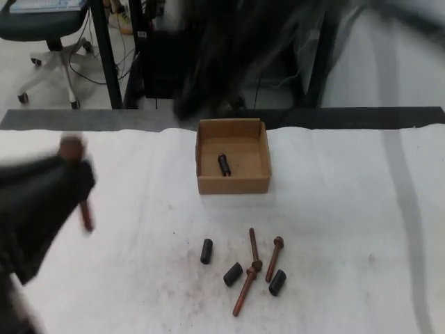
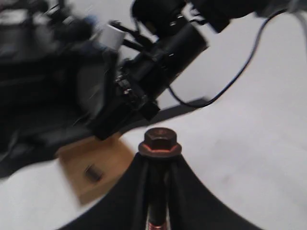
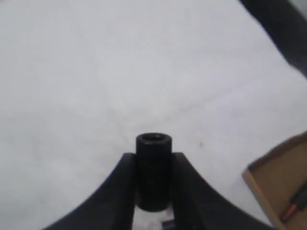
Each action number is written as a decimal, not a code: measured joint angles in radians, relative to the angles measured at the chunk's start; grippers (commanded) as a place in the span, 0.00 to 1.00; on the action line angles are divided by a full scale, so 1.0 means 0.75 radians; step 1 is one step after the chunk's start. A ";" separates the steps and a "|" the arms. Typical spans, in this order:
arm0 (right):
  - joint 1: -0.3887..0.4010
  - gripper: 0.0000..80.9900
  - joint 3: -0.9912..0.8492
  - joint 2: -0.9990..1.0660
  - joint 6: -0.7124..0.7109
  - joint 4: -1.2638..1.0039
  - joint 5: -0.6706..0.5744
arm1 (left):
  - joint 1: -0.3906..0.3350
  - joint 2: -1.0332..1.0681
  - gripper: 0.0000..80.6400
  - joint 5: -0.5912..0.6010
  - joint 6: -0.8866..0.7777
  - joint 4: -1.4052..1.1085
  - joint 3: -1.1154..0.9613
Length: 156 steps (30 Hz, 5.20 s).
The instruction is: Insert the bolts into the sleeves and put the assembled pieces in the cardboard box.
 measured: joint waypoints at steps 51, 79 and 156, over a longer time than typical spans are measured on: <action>0.034 0.01 1.593 -0.875 0.449 -1.870 -0.111 | 0.173 1.134 0.00 0.801 -0.642 -1.562 -0.103; 0.034 0.01 1.597 -0.875 0.349 -1.731 -0.107 | 0.182 1.136 0.00 0.779 -0.517 -1.475 -0.105; 0.069 0.01 1.580 -0.835 0.352 -1.840 -0.071 | 0.279 1.136 0.00 0.801 -0.498 -1.299 -0.105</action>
